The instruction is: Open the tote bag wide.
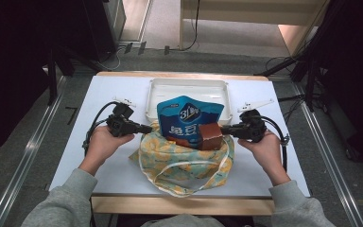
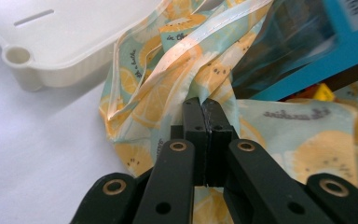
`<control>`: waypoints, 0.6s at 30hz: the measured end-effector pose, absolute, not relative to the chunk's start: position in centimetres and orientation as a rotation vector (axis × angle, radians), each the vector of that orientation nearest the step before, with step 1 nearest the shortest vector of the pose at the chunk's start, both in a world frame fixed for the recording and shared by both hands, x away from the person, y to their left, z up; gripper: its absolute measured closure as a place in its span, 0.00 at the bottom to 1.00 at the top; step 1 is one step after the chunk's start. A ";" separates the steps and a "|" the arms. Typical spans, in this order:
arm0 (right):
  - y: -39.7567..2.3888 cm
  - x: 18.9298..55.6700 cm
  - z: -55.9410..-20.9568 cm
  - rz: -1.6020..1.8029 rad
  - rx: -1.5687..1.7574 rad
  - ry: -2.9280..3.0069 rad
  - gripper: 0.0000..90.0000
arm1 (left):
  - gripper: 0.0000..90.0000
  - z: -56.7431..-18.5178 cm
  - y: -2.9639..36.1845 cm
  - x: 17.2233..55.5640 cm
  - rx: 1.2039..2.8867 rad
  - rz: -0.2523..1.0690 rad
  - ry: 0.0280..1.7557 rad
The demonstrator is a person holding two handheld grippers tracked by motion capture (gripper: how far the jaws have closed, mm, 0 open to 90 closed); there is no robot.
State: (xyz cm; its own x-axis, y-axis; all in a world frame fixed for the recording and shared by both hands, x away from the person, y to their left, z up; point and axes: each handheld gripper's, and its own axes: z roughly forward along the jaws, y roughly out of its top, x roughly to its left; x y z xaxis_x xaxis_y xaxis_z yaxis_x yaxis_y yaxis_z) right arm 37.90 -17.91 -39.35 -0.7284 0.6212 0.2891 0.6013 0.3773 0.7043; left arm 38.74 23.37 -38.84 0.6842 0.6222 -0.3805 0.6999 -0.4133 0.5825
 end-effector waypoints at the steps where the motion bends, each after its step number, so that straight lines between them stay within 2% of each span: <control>1: -17.9 38.0 -39.7 1.307 1.150 2.590 0.99 | 1.00 -39.1 23.4 38.8 2.151 -0.139 1.010; 18: -17.8 38.3 -43.2 1.244 1.195 2.611 1.00 | 1.00 -41.7 23.5 39.2 2.149 -0.186 1.053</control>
State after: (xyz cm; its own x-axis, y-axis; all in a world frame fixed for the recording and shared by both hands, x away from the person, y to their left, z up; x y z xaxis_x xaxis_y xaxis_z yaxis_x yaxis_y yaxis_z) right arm 38.29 -17.80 -43.15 -0.7084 0.6421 0.2932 0.6322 0.3923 0.6682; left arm 39.18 23.53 -41.67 0.6551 0.6303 -0.4167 0.7348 -0.4033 0.5453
